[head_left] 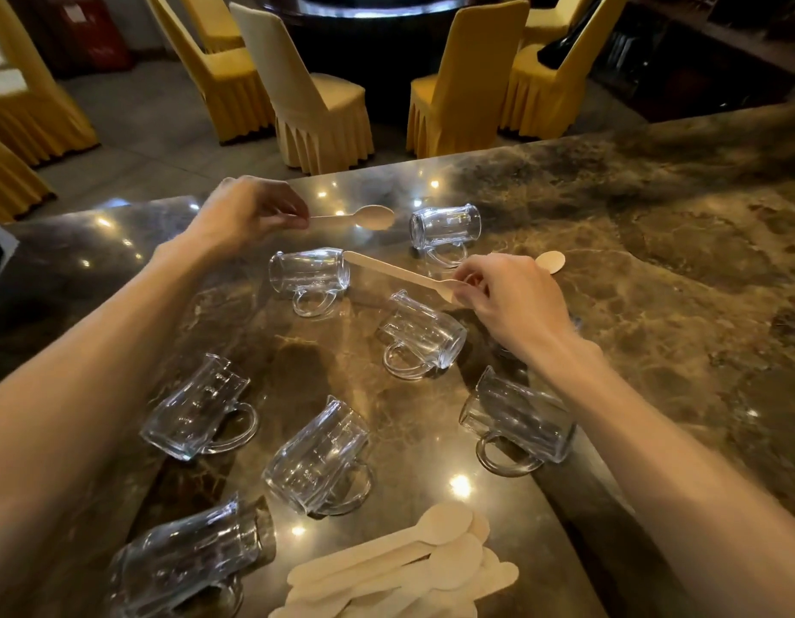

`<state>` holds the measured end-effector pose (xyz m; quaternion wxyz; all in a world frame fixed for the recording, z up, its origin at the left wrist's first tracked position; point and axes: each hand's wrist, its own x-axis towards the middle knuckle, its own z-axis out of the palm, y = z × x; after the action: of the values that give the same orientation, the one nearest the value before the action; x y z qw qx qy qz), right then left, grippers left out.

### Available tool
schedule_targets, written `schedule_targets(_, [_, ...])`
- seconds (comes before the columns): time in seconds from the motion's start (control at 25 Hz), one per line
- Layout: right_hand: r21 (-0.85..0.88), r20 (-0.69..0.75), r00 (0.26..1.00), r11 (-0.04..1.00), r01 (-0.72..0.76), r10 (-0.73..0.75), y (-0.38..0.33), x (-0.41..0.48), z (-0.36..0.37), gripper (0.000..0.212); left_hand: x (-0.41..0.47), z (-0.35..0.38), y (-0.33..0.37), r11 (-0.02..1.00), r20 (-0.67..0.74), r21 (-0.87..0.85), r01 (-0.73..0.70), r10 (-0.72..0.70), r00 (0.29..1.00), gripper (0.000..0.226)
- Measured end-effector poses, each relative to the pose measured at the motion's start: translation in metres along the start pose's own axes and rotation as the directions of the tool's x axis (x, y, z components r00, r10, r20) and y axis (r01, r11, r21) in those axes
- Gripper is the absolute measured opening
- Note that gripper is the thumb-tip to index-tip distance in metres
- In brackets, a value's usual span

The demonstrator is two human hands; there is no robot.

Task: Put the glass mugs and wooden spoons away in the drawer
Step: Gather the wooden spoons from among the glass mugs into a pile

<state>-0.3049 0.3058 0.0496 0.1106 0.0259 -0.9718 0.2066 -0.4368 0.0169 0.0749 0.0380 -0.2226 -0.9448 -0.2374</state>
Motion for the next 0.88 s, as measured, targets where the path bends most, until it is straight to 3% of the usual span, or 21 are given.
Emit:
schedule_targets(0.4, [0.078, -0.088, 0.984, 0.983, 0.164, -0.157, -0.023, -0.06, -0.042, 0.01, -0.072, -0.031, 0.072, 0.971, 0.106, -0.215, -0.11, 0.135, 0.985, 0.022])
schedule_targets(0.88, [0.078, 0.007, 0.956, 0.953, 0.292, -0.294, -0.049, -0.135, -0.055, 0.014, -0.168, -0.024, 0.117, 0.929, 0.181, -0.364, 0.065, 0.002, 0.983, 0.024])
